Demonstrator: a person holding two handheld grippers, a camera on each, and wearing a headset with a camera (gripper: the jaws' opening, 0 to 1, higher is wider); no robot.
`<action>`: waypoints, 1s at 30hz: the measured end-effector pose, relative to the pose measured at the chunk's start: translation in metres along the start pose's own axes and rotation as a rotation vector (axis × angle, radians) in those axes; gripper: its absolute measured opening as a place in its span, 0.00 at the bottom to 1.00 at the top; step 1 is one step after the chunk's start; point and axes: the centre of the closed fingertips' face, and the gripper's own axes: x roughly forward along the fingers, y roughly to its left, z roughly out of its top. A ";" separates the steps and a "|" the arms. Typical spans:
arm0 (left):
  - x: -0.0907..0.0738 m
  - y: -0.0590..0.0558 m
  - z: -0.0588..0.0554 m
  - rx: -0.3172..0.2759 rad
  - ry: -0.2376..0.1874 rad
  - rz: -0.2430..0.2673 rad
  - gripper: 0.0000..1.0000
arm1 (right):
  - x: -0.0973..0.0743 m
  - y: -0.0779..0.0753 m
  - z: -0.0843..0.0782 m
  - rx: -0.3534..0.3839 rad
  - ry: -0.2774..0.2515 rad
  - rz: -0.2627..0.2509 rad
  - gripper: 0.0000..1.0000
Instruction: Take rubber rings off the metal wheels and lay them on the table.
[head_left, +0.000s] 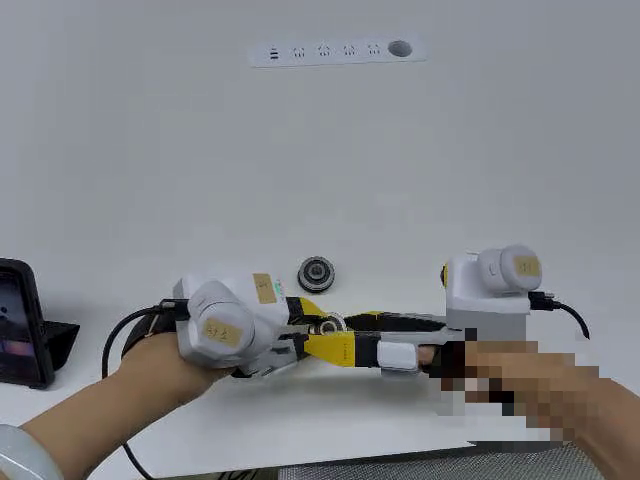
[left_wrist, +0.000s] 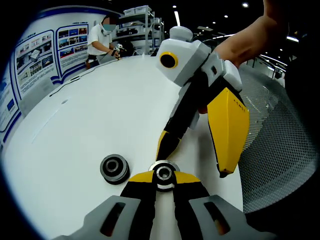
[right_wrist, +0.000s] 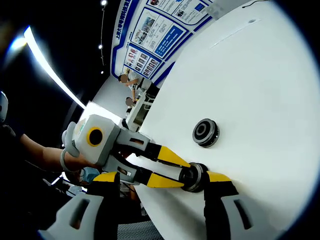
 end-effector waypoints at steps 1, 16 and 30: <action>0.000 0.000 0.000 0.000 0.000 0.000 0.12 | 0.000 0.000 0.000 -0.001 0.001 -0.002 0.69; 0.000 0.000 0.000 -0.002 -0.003 0.000 0.12 | -0.004 0.004 -0.010 -0.012 0.037 0.008 0.71; 0.000 0.000 -0.001 -0.004 -0.005 0.002 0.12 | -0.011 0.010 -0.010 0.089 0.004 0.053 0.71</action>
